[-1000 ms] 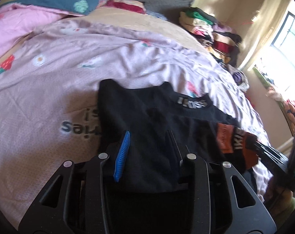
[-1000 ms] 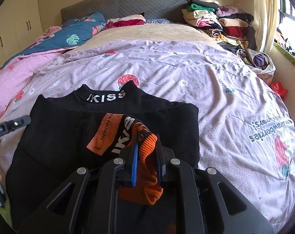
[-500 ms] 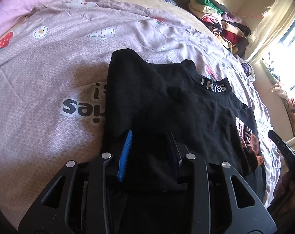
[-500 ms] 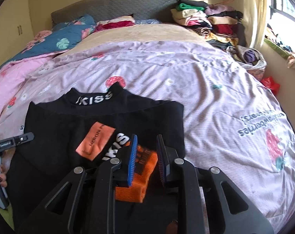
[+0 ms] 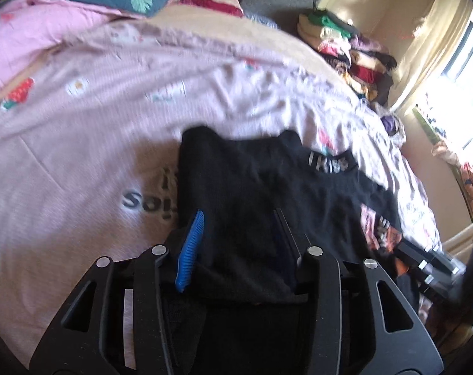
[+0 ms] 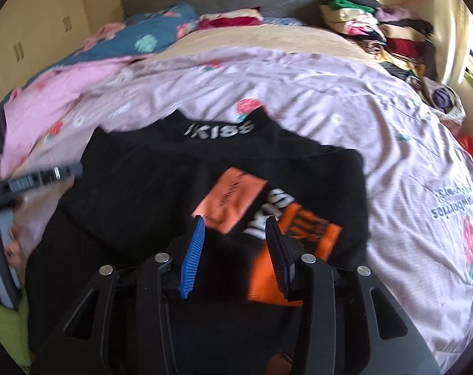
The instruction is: Fold small clothes
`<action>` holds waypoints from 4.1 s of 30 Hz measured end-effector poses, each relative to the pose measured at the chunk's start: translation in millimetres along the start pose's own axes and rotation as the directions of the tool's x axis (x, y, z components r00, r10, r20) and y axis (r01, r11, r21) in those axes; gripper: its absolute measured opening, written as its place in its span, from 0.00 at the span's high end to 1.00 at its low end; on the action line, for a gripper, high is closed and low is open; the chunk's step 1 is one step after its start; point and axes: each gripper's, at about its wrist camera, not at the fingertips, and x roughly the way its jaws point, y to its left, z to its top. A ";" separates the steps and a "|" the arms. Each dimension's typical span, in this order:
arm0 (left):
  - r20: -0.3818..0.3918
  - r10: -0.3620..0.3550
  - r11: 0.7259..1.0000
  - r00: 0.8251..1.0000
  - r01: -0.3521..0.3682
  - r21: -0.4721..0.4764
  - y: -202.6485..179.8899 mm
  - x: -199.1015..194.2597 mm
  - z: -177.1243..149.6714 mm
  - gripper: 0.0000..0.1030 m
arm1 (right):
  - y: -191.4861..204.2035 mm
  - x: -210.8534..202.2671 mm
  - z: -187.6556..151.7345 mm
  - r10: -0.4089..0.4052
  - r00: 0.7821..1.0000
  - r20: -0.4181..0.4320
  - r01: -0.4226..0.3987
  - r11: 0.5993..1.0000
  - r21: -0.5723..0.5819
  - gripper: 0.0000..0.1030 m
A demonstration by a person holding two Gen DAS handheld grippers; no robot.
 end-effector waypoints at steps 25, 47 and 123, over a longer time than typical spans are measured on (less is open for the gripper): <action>-0.131 0.030 0.991 0.991 -0.012 0.132 -7.7 40.1 -21.0 0.52 | -3.5 20.1 -15.4 0.043 0.996 -0.076 -0.039 0.998 0.047 0.59; -0.136 0.022 0.993 0.991 -0.005 0.122 -6.4 31.5 -28.3 0.51 | -2.8 -11.0 -23.6 0.031 0.999 -0.004 -0.031 0.993 0.115 0.20; 0.016 0.007 0.972 1.000 -0.010 0.234 -64.1 -94.2 -67.7 0.09 | 0.8 -155.4 -66.5 -0.016 0.969 0.246 -0.025 0.986 0.166 0.04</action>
